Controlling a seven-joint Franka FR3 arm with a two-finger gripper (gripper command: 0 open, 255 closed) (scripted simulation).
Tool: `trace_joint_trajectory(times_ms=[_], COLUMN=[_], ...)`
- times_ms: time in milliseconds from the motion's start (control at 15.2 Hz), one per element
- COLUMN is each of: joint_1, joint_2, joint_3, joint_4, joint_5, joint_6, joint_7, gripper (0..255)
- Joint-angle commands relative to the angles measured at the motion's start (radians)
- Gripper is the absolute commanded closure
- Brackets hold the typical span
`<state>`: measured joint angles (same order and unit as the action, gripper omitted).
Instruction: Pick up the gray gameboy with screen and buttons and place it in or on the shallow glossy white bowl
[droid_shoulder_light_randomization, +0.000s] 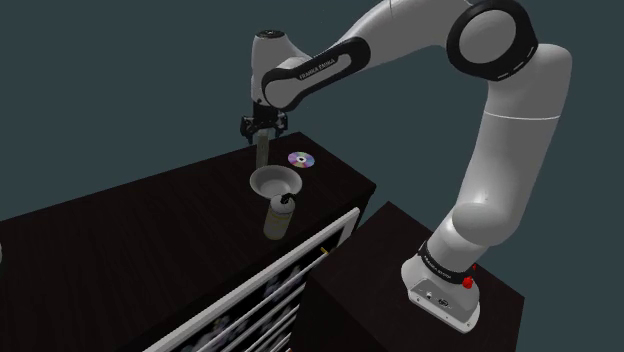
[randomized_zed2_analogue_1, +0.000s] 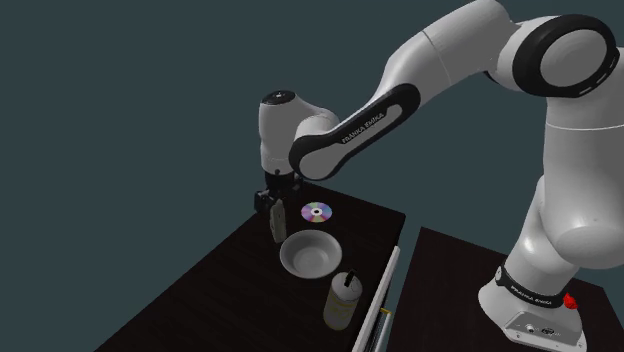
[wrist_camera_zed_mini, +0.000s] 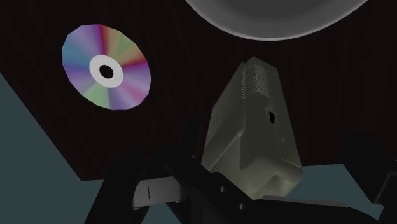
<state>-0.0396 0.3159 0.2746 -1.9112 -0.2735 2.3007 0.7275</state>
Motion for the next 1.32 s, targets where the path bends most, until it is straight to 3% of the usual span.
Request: trace_joint_trajectory(times_ms=[0, 528, 594, 1254], joint_1=[0.002, 0.002, 0.002, 0.001], joint_2=[0.028, 0.028, 0.028, 0.020], joint_3=[-0.006, -0.006, -0.006, -0.005], joint_4=[-0.003, -0.003, -0.003, 0.001], joint_5=[-0.014, -0.014, -0.014, -0.009], joint_6=[0.029, 0.029, 0.029, 0.019], joint_7=[0.009, 0.009, 0.009, 0.005], gripper=[0, 0, 255, 255])
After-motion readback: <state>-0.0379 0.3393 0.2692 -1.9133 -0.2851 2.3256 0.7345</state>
